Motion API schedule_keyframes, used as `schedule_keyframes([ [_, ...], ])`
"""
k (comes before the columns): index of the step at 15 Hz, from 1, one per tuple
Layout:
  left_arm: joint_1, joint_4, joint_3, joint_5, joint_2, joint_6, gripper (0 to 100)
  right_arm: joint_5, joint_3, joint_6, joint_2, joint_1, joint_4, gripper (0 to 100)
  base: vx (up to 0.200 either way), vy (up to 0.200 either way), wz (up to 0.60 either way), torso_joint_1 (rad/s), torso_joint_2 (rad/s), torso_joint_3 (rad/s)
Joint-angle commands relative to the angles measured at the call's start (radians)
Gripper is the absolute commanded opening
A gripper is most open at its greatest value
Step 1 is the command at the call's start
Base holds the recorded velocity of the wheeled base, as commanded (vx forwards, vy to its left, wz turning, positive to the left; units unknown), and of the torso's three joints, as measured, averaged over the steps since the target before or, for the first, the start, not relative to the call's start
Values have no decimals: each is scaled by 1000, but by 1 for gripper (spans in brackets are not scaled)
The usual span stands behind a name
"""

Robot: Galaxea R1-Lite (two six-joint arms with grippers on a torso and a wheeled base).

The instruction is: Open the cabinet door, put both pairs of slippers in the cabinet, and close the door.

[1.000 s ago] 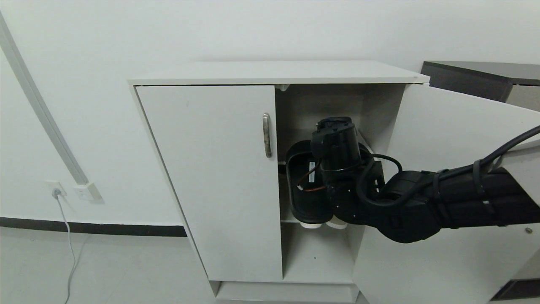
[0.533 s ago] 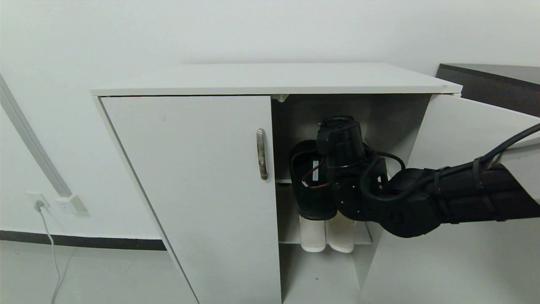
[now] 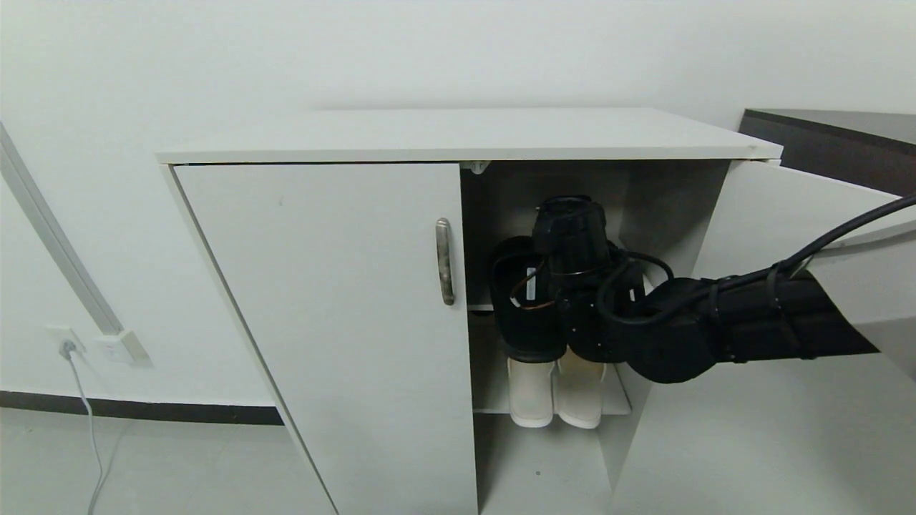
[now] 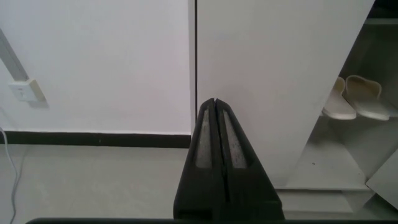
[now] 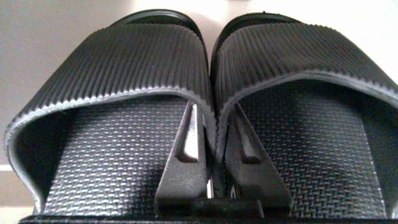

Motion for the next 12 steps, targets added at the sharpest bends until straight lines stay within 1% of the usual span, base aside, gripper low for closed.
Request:
schedule_keyframes([
  [1, 0, 0, 0, 0, 0, 0, 0, 2, -46, 0, 38, -15, 19, 0, 0, 0, 0, 0, 0, 0],
  [3, 0, 0, 0, 0, 0, 0, 0, 27, -86, 0, 53, -29, 52, 0, 0, 0, 0, 0, 0, 0],
  [4, 0, 0, 0, 0, 0, -2, 0, 33, -132, 0, 75, -40, 72, 0, 0, 0, 0, 0, 0, 0],
  [9, 0, 0, 0, 0, 0, -2, 0, 35, -277, 0, 135, -84, 155, 0, 0, 0, 0, 0, 0, 0],
  [12, 0, 0, 0, 0, 0, -2, 0, 42, -316, 0, 161, -104, 161, 0, 0, 0, 0, 0, 0, 0],
])
